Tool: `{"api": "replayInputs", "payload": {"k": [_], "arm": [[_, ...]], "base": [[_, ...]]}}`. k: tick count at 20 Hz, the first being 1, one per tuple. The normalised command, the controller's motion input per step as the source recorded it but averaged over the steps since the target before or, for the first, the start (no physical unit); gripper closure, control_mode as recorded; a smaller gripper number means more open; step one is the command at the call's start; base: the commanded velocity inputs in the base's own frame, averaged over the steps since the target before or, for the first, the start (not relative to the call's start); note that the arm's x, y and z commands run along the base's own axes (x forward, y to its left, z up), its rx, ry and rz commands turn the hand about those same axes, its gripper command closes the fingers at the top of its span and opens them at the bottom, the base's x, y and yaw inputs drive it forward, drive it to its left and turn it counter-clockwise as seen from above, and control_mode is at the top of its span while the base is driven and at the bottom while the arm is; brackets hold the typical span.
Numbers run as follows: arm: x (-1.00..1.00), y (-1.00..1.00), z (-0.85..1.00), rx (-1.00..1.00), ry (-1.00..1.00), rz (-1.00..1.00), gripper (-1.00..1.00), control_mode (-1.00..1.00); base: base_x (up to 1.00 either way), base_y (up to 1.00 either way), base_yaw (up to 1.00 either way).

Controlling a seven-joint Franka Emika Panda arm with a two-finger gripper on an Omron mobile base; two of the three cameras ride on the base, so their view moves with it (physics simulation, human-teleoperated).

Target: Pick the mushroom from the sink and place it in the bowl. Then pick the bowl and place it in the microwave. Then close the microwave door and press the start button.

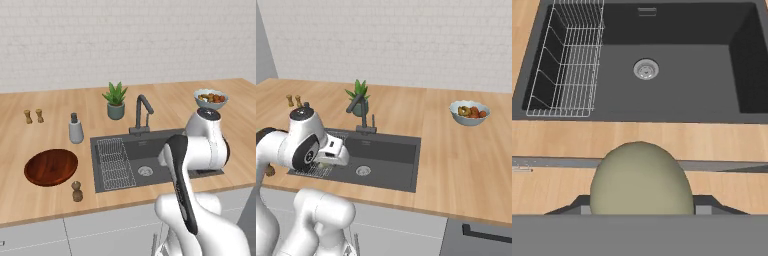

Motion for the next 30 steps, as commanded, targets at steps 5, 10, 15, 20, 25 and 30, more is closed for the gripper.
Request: {"api": "replayInputs", "payload": {"k": [5,10,15,20,25,30], "arm": [[-0.05,1.00,0.22,-0.07,0.16,0.01,1.00,-1.00],[0.17,1.00,0.03,-0.07,0.15,0.01,1.00,-1.00],[0.42,0.94,0.00,-0.06,0.07,0.01,1.00,-1.00],[0.53,0.87,0.00,-0.03,0.04,0.00,1.00,-1.00],[0.49,0.57,-0.02,0.00,0.03,0.00,1.00,-1.00],[0.59,0.57,-0.21,0.00,0.12,0.00,1.00,-1.00]], "base": [[0.00,0.00,0.00],[0.00,0.00,0.00],[0.00,0.00,0.00],[0.00,0.00,0.00],[0.00,0.00,0.00],[0.00,0.00,0.00]]}}
